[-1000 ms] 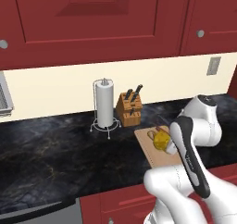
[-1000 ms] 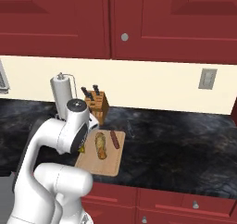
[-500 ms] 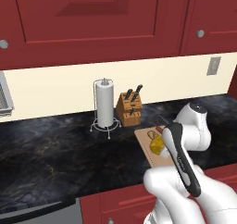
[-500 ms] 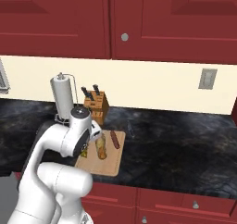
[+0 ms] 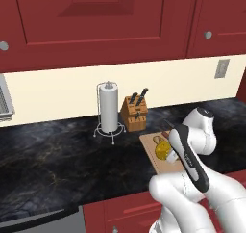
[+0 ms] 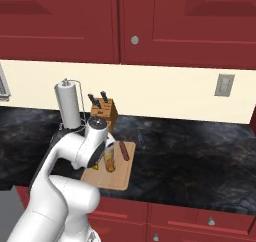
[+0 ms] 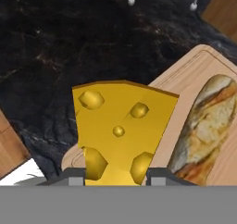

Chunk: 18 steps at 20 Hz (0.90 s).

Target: Retrieve the sausage and cheese from the fridge and place them on the cutting board on the counter.

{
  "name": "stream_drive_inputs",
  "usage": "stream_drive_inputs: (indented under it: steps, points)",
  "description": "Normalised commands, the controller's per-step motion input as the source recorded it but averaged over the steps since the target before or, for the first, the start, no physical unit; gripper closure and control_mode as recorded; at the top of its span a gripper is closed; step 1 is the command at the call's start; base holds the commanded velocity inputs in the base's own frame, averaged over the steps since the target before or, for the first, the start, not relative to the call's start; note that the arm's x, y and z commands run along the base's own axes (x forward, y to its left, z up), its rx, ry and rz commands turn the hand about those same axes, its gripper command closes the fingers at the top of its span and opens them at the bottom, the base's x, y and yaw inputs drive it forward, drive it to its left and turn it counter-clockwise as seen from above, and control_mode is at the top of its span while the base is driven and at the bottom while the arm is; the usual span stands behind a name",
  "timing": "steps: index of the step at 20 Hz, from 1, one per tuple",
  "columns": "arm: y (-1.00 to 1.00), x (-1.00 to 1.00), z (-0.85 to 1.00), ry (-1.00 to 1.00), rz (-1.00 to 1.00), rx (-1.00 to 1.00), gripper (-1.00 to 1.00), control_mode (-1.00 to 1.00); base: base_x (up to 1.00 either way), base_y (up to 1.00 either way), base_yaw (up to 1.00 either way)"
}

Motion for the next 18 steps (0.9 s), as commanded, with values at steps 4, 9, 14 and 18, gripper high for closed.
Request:
stream_drive_inputs:
  steps: [4,9,14,18]
  points:
    - [-0.01,-0.16,-0.27,0.01,0.00,0.05,1.00,-1.00,0.00,0.00,0.00]
    - [0.00,-0.03,-0.36,0.00,-0.02,0.03,1.00,-1.00,0.00,0.00,0.00]
    - [0.01,0.05,-0.41,0.00,-0.02,0.01,1.00,-1.00,0.00,0.00,0.00]
    - [0.18,0.03,-0.40,0.00,-0.09,0.00,1.00,-1.00,0.00,0.00,0.00]
